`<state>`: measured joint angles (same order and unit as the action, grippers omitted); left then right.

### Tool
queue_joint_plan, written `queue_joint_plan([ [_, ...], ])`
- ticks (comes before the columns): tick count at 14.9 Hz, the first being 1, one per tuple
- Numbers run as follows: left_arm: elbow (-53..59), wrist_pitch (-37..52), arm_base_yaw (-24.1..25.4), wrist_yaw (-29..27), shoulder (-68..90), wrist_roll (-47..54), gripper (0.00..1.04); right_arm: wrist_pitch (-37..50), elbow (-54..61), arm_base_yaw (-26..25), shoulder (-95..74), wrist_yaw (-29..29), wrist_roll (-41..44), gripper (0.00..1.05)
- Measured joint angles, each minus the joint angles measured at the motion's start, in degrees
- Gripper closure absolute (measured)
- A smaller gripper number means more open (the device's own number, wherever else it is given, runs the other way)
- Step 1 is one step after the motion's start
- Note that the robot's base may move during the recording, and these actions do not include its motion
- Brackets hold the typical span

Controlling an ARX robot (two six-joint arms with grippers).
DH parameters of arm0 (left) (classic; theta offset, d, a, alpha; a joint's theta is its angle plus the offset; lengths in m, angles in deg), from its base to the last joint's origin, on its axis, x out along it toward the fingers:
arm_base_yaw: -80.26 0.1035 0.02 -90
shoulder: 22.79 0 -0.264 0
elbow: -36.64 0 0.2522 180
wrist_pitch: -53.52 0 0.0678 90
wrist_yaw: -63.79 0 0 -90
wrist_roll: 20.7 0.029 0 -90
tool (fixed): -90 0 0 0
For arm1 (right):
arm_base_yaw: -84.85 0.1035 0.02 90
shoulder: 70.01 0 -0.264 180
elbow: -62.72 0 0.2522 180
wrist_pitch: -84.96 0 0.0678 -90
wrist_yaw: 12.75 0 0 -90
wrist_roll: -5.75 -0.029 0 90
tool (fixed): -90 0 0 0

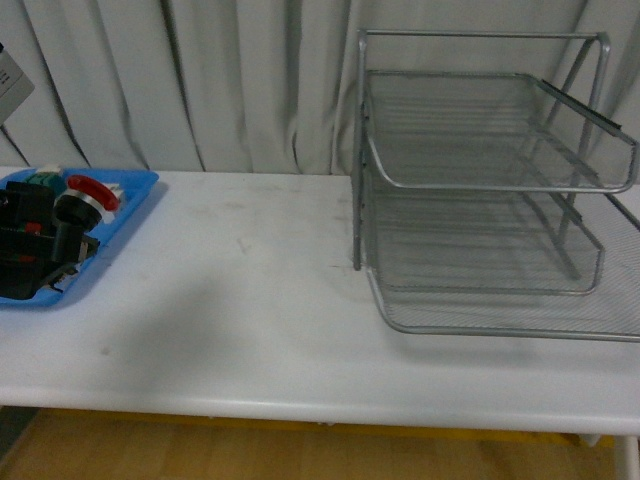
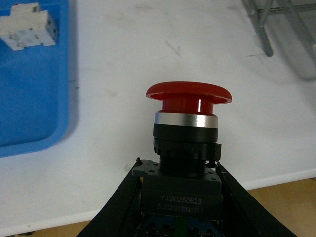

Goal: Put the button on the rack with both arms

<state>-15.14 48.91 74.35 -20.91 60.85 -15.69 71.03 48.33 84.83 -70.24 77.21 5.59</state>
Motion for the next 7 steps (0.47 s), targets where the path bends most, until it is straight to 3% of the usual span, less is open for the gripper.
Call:
queue_joint_plan([
  [7,0.0,0.24,-0.9,0.31,0.31,-0.02,0.69,-0.28,0.0,0.0,0.0,-0.09,0.02,0.06],
])
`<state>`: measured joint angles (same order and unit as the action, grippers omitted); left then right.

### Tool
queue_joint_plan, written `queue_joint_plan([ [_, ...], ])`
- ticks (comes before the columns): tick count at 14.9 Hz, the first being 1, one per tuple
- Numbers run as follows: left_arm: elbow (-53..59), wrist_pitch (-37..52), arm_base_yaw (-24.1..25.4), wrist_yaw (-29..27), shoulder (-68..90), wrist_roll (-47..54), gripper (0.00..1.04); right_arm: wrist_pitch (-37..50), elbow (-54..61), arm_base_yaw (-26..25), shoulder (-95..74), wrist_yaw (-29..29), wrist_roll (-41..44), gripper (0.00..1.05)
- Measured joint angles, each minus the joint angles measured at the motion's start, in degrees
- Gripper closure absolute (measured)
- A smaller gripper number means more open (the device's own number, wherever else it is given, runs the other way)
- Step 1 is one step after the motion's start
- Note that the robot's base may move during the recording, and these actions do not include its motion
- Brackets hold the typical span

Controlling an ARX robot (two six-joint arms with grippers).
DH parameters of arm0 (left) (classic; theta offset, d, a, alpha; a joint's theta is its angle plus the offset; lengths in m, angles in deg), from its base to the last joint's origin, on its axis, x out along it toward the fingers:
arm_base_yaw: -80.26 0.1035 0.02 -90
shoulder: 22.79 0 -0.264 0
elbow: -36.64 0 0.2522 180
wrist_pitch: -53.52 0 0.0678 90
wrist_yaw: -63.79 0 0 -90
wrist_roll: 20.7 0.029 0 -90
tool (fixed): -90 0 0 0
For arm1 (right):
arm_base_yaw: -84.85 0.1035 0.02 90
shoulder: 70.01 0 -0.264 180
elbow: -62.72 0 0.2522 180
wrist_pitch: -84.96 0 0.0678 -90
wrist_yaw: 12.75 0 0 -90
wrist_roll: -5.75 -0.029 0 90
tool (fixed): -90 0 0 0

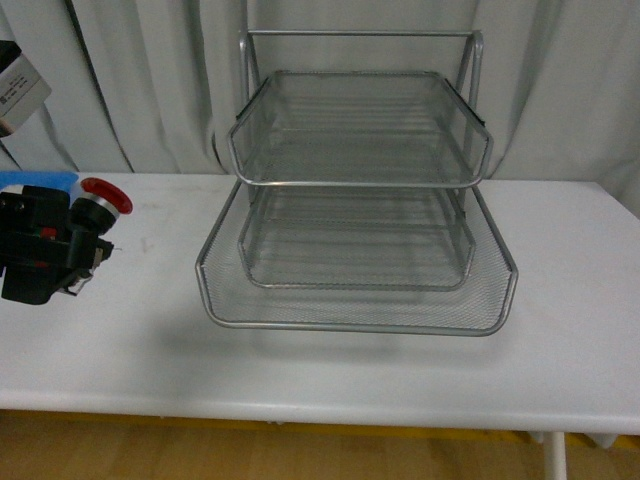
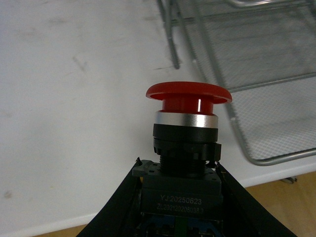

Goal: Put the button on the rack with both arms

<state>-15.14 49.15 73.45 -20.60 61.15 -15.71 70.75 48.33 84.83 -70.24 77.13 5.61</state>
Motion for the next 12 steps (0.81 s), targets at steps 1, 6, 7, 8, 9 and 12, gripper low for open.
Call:
queue_joint_plan([
  [1,-0.02,-0.02,-1.09,0.37,-0.13,0.0,0.69,0.26,0.0,0.0,0.0,0.02,0.0,0.06],
  [6,-5.92,-0.68,-9.14,-0.85,2.6,-0.5,0.69,0.24,0.0,0.0,0.0,0.09,0.0,0.06],
  [7,-7.76,-0.77,-11.32,-1.25,4.74,-0.5,0.69,0.24,0.0,0.0,0.0,0.07,0.0,0.06],
  [8,-9.51,-1.16,-13.57,-1.25,7.1,-0.5,0.69,0.24,0.0,0.0,0.0,0.07,0.0,0.06],
  [9,-11.47,-1.49,-15.96,-1.33,9.79,-0.5,0.69,0.24,0.0,0.0,0.0,0.09,0.0,0.06],
  [12,-16.61,-2.4,-19.89,-1.44,16.33,-0.48,0.69,0.22,0.0,0.0,0.0,0.09,0.0,0.06],
])
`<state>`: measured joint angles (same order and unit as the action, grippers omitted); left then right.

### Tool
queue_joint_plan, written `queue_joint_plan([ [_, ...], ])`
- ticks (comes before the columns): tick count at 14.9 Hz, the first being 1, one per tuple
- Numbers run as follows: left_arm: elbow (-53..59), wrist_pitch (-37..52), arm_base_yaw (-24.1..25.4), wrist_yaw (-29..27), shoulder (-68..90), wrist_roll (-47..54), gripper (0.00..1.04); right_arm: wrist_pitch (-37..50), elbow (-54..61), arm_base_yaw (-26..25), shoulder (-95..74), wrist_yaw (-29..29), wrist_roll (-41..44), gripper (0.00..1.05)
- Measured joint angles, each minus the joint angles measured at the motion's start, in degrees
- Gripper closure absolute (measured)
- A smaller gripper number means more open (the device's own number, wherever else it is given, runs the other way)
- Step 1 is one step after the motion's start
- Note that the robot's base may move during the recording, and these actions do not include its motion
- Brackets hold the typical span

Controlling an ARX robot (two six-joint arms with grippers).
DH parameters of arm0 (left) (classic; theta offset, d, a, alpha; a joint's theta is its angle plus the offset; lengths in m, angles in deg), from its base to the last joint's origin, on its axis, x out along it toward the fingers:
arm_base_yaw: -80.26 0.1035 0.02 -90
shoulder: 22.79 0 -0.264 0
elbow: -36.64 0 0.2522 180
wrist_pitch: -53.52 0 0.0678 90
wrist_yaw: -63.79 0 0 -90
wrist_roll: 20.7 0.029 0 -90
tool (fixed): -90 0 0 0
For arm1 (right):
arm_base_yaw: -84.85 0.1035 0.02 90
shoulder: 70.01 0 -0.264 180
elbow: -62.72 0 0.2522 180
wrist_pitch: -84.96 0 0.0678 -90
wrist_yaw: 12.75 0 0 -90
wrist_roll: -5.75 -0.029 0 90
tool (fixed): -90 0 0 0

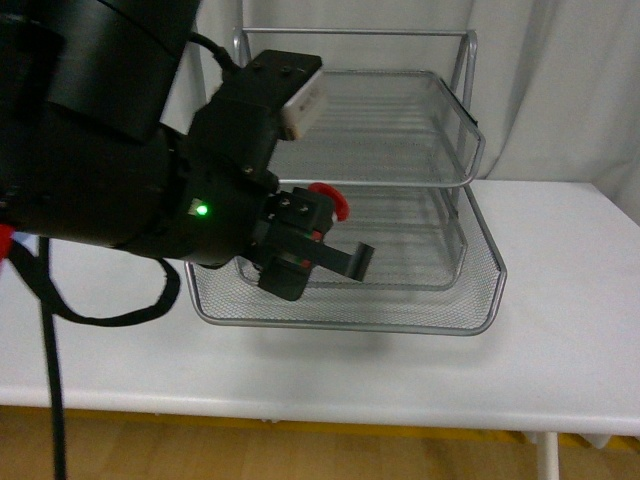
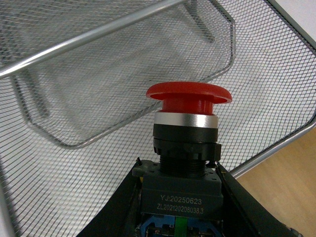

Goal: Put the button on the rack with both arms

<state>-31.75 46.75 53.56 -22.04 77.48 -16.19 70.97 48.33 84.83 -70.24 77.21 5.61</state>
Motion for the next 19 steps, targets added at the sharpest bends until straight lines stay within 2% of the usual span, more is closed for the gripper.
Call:
queue_joint_plan([
  [9,-18.93,-10.71,-0.2,-1.18,15.06,1.2,0.69,0.02,0.0,0.0,0.0,0.0,0.0,0.06],
  [15,-24.41,-14.12,-0.2,-1.27,19.12,2.14,0.69,0.02,0.0,0.0,0.0,-0.02,0.0,0.06],
  [16,-24.76,-14.38,-0.2,-1.09,19.61,1.53,0.64,0.04,0.0,0.0,0.0,0.0,0.0,0.06],
  [19,-25.14,-13.6,-0.26,0.09,19.47,-0.07,0.32,0.04,0.0,0.0,0.0,-0.02,0.0,0.06],
])
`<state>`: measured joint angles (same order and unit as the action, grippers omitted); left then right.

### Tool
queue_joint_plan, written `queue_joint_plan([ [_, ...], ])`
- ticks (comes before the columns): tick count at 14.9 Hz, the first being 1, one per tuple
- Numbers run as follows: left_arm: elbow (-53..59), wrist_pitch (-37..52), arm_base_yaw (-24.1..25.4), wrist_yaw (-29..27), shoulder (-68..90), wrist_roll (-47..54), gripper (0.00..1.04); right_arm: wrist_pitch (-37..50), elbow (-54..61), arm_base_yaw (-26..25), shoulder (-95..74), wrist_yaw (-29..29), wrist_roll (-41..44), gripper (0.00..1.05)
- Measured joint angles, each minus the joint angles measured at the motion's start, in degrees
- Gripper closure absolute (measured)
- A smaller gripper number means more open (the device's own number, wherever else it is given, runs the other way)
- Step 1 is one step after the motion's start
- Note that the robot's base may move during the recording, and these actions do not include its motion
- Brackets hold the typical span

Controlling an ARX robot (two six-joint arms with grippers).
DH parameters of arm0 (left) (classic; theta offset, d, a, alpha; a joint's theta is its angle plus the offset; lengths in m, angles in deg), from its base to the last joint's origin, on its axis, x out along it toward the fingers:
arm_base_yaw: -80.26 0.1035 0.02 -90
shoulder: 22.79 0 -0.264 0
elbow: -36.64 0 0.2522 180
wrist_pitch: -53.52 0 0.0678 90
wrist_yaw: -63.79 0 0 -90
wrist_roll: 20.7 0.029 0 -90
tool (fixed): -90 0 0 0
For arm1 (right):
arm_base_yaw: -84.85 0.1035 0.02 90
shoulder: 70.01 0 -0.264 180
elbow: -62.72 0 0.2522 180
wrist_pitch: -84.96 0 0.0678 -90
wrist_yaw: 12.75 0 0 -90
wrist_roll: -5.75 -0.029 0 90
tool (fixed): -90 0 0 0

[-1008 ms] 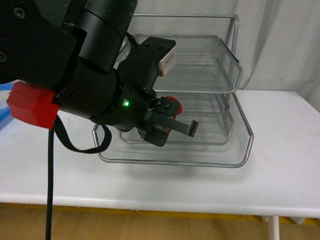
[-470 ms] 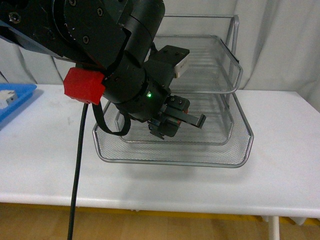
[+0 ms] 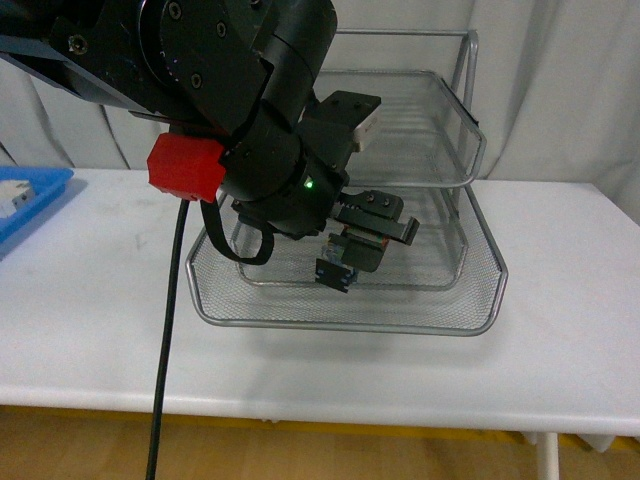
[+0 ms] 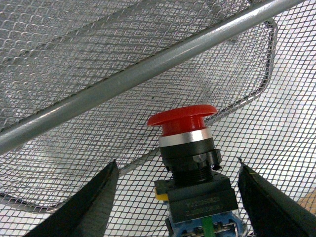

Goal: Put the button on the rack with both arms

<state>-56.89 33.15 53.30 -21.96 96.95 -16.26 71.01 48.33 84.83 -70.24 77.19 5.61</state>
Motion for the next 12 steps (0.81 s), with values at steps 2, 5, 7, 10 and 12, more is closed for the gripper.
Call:
queue_joint_plan([
  [2,5.46,1.95,-0.11,1.25,-6.4,-1.27,0.06,-0.02,0.0,0.0,0.0,0.0,0.0,0.06],
  [5,20.26,10.62,2.47,1.86,-22.51,-1.46,0.07,-0.02,0.0,0.0,0.0,0.02,0.0,0.06],
  [7,27.28,12.72,4.96,1.01,-31.08,-1.36,0.07,-0.02,0.0,0.0,0.0,0.02,0.0,0.06],
  [10,48.35,43.47,10.62,-17.4,-46.03,-3.17,0.35,-0.07,0.0,0.0,0.0,0.02,0.0,0.06],
  [12,56.92,37.83,20.63,-11.91,-61.66,-4.04,0.58,0.0,0.0,0.0,0.0,0.04,0.0,0.06],
])
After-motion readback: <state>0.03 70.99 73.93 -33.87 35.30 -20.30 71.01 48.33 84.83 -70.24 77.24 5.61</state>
